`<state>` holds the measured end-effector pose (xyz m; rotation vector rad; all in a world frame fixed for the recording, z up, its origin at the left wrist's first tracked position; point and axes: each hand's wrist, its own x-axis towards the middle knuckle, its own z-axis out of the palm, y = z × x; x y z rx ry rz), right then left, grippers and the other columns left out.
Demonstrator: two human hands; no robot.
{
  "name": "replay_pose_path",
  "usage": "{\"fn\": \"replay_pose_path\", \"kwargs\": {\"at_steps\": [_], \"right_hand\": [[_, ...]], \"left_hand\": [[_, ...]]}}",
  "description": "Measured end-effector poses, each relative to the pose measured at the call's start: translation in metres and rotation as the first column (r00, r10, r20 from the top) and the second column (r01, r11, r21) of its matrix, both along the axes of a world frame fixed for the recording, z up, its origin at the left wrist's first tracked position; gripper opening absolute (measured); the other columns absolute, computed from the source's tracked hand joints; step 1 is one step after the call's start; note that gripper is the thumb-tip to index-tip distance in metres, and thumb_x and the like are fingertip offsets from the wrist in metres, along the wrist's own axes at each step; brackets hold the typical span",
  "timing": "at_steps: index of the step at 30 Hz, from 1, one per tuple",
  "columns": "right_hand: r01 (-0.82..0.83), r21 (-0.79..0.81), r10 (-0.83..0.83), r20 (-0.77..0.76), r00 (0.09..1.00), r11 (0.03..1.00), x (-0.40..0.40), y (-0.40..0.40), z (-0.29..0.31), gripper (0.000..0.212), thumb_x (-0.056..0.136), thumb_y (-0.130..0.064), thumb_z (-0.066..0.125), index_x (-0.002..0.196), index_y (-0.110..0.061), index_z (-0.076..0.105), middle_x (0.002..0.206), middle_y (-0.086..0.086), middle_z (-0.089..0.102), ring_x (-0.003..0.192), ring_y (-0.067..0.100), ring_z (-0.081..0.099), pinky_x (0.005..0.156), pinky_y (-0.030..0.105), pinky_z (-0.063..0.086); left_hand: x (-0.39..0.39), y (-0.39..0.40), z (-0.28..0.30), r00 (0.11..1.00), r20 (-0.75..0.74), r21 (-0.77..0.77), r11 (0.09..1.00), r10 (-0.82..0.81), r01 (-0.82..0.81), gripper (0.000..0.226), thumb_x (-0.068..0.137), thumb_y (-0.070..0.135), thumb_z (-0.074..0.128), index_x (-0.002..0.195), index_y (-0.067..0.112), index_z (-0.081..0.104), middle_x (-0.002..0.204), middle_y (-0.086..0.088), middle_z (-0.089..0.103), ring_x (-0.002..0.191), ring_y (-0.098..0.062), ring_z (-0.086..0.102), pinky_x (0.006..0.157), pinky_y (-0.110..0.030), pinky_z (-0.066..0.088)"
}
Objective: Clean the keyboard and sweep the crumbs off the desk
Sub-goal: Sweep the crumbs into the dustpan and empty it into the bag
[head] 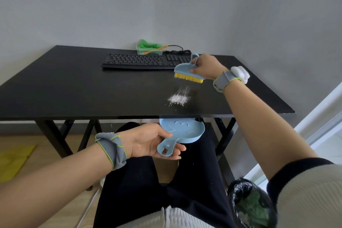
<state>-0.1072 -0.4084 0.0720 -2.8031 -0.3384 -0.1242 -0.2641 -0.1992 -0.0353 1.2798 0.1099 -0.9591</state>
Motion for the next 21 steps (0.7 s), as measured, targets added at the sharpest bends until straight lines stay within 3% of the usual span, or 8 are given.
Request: {"fn": "replay_pose_path", "kwargs": {"at_steps": [2, 5, 8, 10, 11, 13, 17, 21], "right_hand": [[0.026, -0.013, -0.026, -0.053, 0.998, 1.000, -0.002, 0.002, -0.015, 0.028, 0.093, -0.017, 0.064, 0.071, 0.000, 0.062, 0.075, -0.001, 0.055, 0.079, 0.024, 0.049, 0.057, 0.024, 0.035], [-0.121, -0.120, 0.102, -0.154, 0.983, 0.985, -0.011, 0.001, -0.008, 0.028, 0.093, -0.022, 0.065, 0.108, -0.001, 0.073, 0.094, -0.001, 0.061, 0.085, 0.021, 0.057, 0.077, 0.029, 0.044], [-0.154, -0.104, 0.141, -0.120, 0.983, 0.983, -0.011, 0.002, 0.013, 0.027, 0.093, -0.022, 0.065, 0.108, -0.001, 0.073, 0.094, -0.006, 0.060, 0.085, 0.020, 0.057, 0.078, 0.030, 0.044], [-0.097, -0.056, 0.095, -0.048, 0.994, 0.994, -0.006, 0.003, 0.008, 0.017, 0.092, -0.018, 0.064, 0.099, -0.007, 0.075, 0.079, -0.002, 0.060, 0.072, 0.018, 0.055, 0.069, 0.027, 0.041], [-0.068, -0.047, 0.067, -0.030, 0.997, 0.997, -0.005, 0.005, 0.002, 0.014, 0.092, -0.016, 0.063, 0.082, -0.010, 0.071, 0.070, -0.002, 0.056, 0.064, 0.016, 0.050, 0.063, 0.026, 0.039], [-0.060, -0.085, 0.054, -0.071, 0.996, 0.995, -0.005, 0.005, -0.014, 0.022, 0.093, -0.017, 0.063, 0.071, -0.014, 0.066, 0.065, -0.003, 0.053, 0.061, 0.015, 0.047, 0.058, 0.022, 0.036], [-0.169, -0.105, 0.153, -0.147, 0.977, 0.980, -0.012, 0.001, 0.001, 0.027, 0.093, -0.024, 0.066, 0.111, -0.005, 0.073, 0.104, 0.000, 0.067, 0.087, 0.019, 0.059, 0.081, 0.027, 0.042], [-0.105, -0.032, 0.104, -0.025, 0.994, 0.994, -0.016, 0.006, 0.001, 0.032, 0.094, -0.018, 0.062, 0.124, -0.005, 0.069, 0.097, -0.002, 0.060, 0.085, 0.018, 0.057, 0.079, 0.025, 0.042]], "left_hand": [[-0.002, -0.001, 0.001, 1.000, -0.007, -0.021, 1.000, -0.007, 0.007, 0.034, 0.105, 0.009, 0.036, 0.132, -0.008, 0.046, 0.118, -0.030, 0.065, 0.085, -0.031, 0.070, 0.099, -0.051, 0.051], [-0.004, -0.003, 0.002, 1.000, -0.029, -0.056, 0.998, 0.008, -0.010, 0.034, 0.105, 0.009, 0.035, 0.133, -0.008, 0.045, 0.117, -0.030, 0.065, 0.086, -0.032, 0.071, 0.096, -0.050, 0.053], [-0.005, -0.008, 0.002, 0.998, -0.041, -0.074, 0.996, 0.044, -0.047, 0.033, 0.105, 0.009, 0.035, 0.133, -0.007, 0.044, 0.117, -0.031, 0.065, 0.086, -0.032, 0.071, 0.093, -0.049, 0.055], [-0.006, -0.012, 0.002, 0.997, -0.049, -0.075, 0.995, 0.061, -0.064, 0.033, 0.105, 0.008, 0.034, 0.133, -0.007, 0.044, 0.117, -0.031, 0.065, 0.086, -0.033, 0.071, 0.090, -0.049, 0.056], [-0.007, -0.014, 0.002, 0.996, -0.055, -0.075, 0.995, 0.064, -0.068, 0.034, 0.105, 0.008, 0.034, 0.133, -0.007, 0.044, 0.117, -0.031, 0.065, 0.086, -0.033, 0.072, 0.089, -0.048, 0.057], [-0.008, -0.016, 0.003, 0.995, -0.070, -0.077, 0.994, 0.071, -0.076, 0.034, 0.105, 0.008, 0.034, 0.134, -0.007, 0.043, 0.117, -0.030, 0.066, 0.087, -0.033, 0.072, 0.087, -0.047, 0.058], [-0.008, -0.016, 0.002, 0.993, -0.078, -0.087, 0.992, 0.090, -0.097, 0.033, 0.106, 0.008, 0.033, 0.133, -0.007, 0.044, 0.116, -0.030, 0.066, 0.087, -0.033, 0.072, 0.086, -0.046, 0.059], [-0.010, -0.017, 0.003, 0.993, -0.074, -0.079, 0.992, 0.095, -0.101, 0.033, 0.106, 0.008, 0.034, 0.132, -0.008, 0.044, 0.115, -0.030, 0.066, 0.088, -0.033, 0.072, 0.084, -0.046, 0.060]]}}
